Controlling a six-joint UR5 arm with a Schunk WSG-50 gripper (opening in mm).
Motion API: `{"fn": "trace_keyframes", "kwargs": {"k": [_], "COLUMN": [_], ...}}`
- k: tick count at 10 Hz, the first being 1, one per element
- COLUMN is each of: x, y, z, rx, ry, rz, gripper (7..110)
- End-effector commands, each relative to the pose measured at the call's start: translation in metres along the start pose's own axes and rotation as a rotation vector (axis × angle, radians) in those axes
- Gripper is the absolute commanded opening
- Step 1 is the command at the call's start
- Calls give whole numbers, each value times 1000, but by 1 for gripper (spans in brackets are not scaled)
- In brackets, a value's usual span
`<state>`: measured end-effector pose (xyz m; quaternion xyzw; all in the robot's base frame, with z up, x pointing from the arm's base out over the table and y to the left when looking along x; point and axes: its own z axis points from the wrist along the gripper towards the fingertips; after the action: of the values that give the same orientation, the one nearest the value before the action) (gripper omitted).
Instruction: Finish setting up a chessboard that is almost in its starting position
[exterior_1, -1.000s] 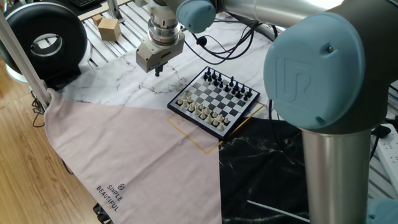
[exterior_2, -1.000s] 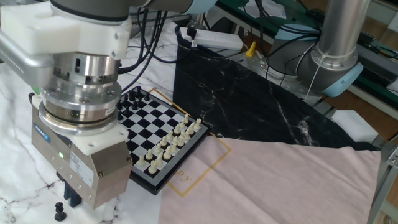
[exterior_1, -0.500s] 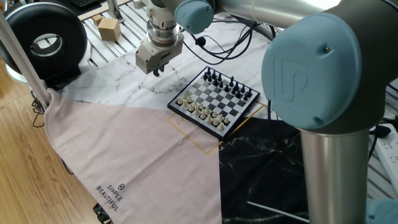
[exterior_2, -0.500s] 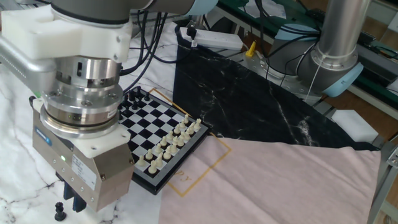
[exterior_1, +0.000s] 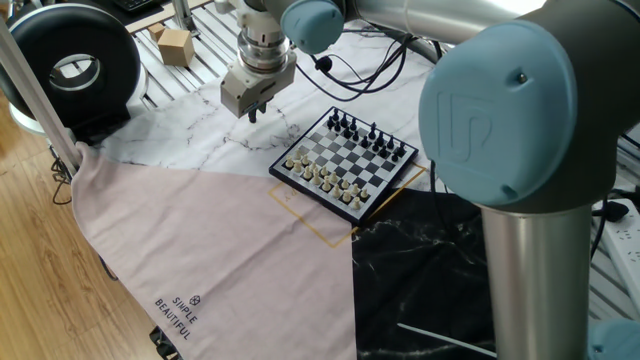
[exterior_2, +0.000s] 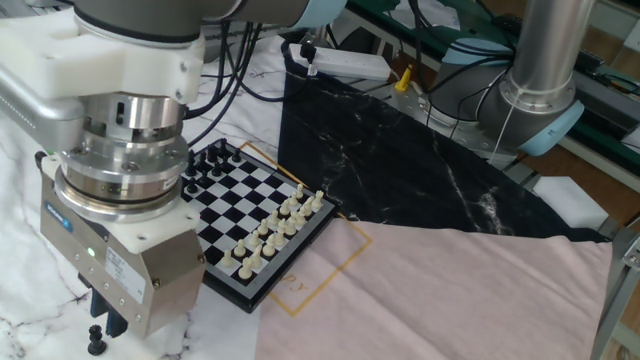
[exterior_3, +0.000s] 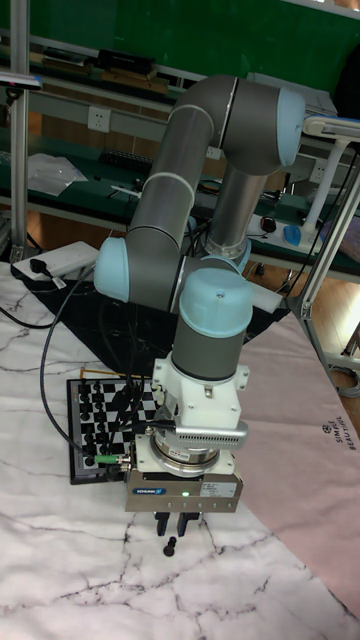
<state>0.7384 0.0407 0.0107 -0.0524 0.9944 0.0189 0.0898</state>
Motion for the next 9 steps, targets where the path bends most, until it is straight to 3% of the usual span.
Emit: {"fn": "trace_keyframes", "kwargs": {"k": [1, 9], "x": [-9, -13], "y": [6, 0], "z": [0, 7], "rx": [-27, -4], "ry": [-28, -38], "rz": [18, 1], "gripper": [22, 22]}}
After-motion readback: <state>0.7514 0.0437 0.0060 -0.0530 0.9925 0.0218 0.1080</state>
